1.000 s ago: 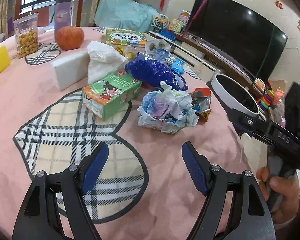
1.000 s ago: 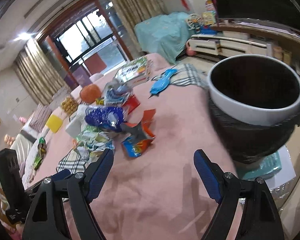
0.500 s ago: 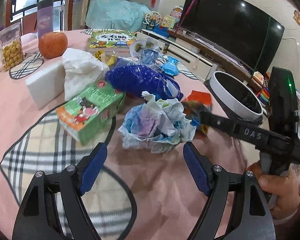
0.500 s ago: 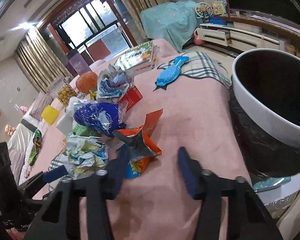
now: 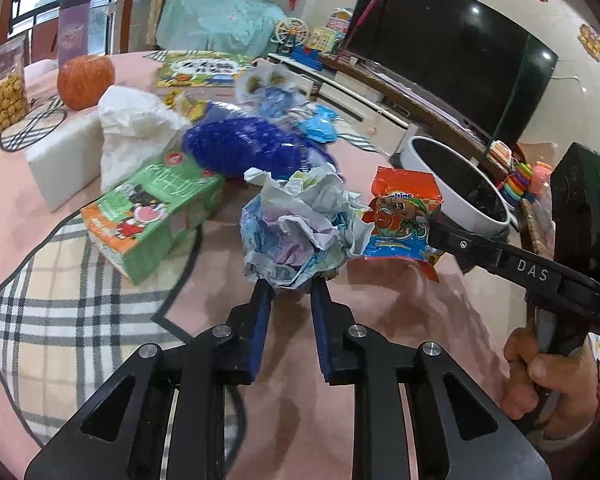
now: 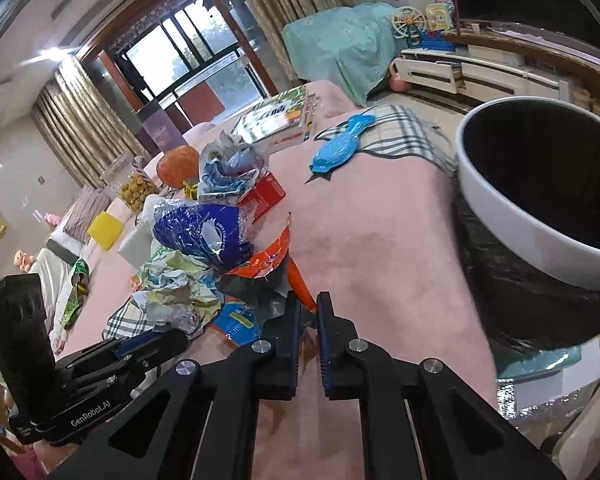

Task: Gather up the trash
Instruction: 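Carry both items over the bin and open both tools to release them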

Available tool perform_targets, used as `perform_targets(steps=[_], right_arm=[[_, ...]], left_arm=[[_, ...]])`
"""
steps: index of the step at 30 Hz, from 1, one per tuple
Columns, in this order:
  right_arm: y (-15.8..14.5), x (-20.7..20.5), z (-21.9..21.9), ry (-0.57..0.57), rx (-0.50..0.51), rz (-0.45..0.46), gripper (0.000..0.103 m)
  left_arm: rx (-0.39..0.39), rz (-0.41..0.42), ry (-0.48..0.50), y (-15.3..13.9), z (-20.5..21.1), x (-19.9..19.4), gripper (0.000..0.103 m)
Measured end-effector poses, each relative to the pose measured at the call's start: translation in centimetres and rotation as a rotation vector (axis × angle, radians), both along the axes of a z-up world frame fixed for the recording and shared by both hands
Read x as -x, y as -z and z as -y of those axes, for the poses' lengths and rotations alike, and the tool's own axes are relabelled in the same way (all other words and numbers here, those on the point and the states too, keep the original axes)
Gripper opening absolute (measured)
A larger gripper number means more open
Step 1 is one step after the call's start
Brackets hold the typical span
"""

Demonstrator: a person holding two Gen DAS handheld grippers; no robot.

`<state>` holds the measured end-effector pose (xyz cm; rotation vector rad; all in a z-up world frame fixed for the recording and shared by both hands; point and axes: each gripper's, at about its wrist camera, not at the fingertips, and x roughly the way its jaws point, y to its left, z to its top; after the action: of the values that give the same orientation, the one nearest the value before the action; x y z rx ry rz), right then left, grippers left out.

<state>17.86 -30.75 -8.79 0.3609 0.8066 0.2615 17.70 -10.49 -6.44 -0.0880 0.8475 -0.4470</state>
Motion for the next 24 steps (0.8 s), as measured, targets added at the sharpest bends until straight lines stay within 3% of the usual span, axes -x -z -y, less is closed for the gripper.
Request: perform_targets(steps=[24], right_arm=[[-2.9, 4.4, 9.0, 0.203, -0.003, 0.064, 0.008]], left_arm=[[-0.011, 0.075, 0.198, -3.4, 9.6, 0.3, 0.018]])
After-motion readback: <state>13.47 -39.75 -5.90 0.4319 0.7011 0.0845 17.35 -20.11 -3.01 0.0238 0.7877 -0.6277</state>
